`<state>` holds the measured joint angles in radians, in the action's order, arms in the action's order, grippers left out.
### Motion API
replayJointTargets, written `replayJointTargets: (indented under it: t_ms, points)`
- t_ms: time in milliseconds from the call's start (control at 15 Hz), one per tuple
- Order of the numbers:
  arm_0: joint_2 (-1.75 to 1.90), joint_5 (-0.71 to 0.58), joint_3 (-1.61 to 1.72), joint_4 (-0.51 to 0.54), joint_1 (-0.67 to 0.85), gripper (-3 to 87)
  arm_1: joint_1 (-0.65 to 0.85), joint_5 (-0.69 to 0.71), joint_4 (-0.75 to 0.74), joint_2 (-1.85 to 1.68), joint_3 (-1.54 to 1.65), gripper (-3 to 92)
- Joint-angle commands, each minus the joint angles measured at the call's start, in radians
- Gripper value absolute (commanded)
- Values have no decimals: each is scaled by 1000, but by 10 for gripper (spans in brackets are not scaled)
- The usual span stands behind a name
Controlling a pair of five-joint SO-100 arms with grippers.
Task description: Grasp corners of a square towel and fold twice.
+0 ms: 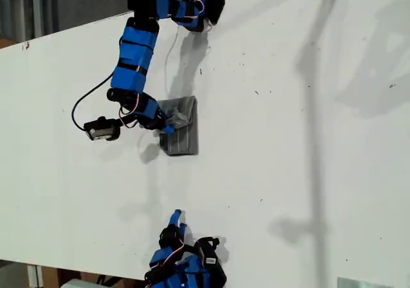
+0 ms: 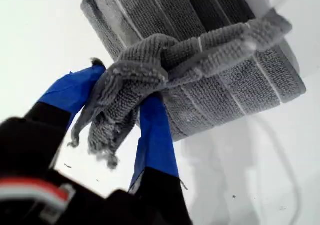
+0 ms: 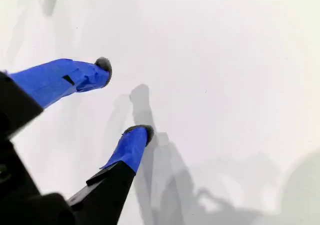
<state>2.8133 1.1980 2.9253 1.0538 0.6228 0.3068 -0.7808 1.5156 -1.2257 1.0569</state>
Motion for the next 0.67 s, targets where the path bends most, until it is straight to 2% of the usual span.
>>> replayJointTargets:
  t_ms: [0, 600]
  points:
    - [3, 2, -5, -14, 9, 215, -6, 17, -17, -17, -86, 197]
    - [3, 0, -3, -15, 15, 215, 43, 89, -21, -225, -110, 241]
